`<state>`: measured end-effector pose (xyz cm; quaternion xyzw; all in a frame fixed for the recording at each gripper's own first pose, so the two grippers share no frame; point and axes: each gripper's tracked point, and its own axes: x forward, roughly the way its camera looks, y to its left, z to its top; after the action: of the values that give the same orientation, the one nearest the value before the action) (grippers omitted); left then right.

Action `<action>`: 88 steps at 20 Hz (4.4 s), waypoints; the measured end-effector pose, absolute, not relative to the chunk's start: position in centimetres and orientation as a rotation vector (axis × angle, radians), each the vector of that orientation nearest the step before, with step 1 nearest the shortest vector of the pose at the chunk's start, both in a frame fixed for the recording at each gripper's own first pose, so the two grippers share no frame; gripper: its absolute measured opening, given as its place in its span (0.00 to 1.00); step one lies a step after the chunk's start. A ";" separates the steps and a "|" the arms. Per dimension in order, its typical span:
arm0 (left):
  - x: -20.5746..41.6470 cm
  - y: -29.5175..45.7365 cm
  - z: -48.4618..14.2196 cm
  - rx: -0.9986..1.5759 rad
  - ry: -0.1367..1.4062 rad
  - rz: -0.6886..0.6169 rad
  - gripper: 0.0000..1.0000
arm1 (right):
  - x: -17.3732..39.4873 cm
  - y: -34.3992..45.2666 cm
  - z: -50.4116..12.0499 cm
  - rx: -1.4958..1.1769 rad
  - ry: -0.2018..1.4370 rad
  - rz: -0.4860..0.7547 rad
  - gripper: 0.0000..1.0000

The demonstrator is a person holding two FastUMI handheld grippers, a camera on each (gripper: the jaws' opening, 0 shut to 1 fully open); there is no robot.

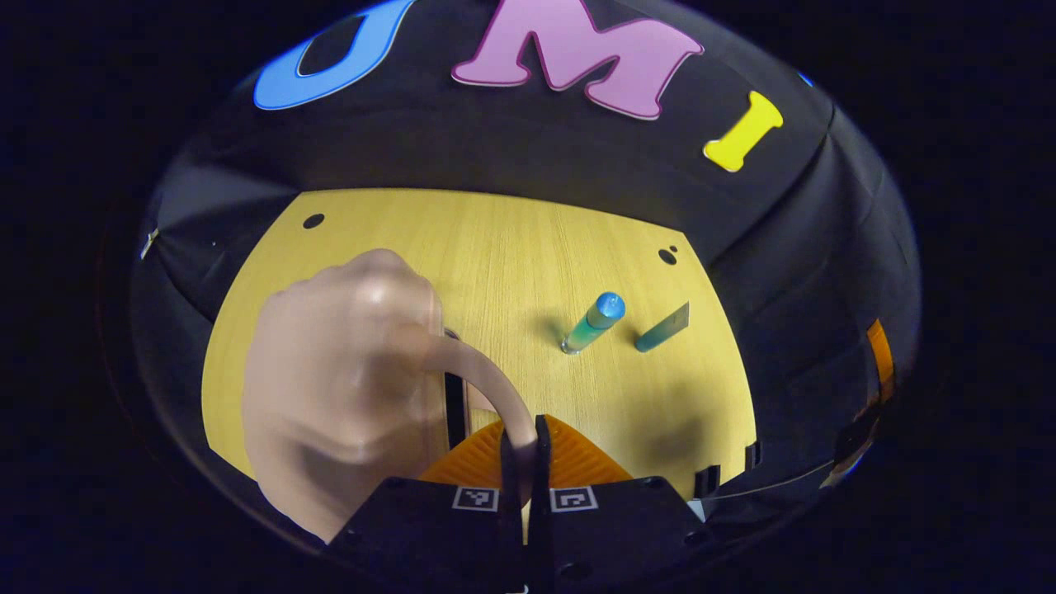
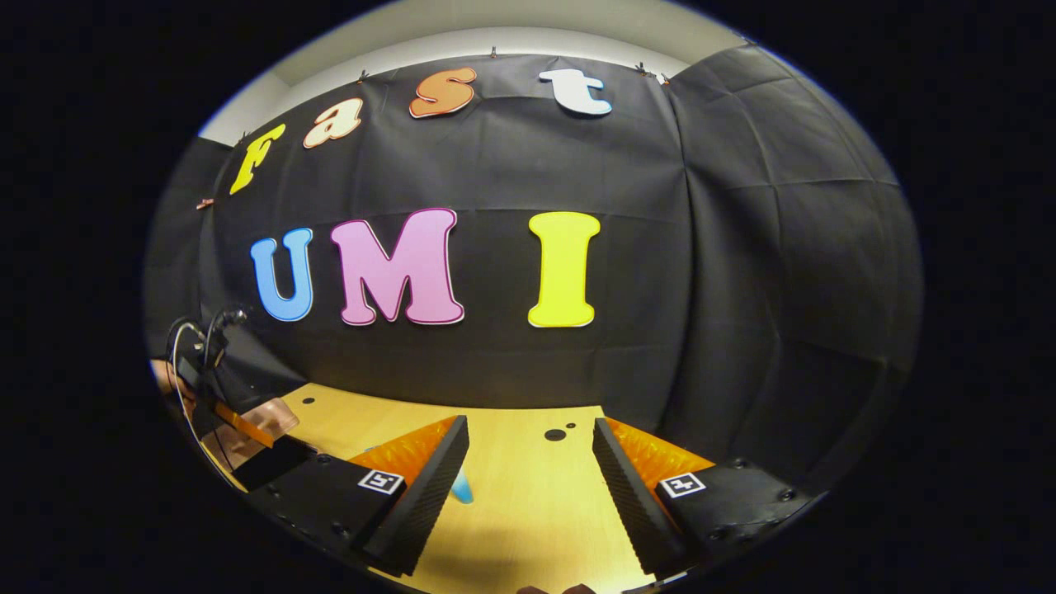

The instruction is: First open the suitcase, pack the skin care products into it, and then close the suitcase.

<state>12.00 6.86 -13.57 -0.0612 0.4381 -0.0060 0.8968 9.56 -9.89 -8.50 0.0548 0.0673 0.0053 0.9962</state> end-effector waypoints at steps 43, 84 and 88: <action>10.1 49.1 -11.8 0.073 0.512 0.209 0.97 | 11.6 18.1 -10.1 -0.091 0.195 -0.102 0.96; 30.5 -5.1 -30.8 0.171 0.644 -0.295 0.96 | 25.0 4.9 -38.4 0.071 0.649 0.062 0.96; 31.8 -5.0 -32.8 0.191 0.676 -0.290 0.61 | 25.6 4.9 -40.0 0.090 0.680 0.050 0.99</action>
<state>31.82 -4.97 -32.78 0.0933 0.3299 -0.1414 0.9287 25.63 4.93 -39.99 0.0440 0.3336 0.0245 0.9414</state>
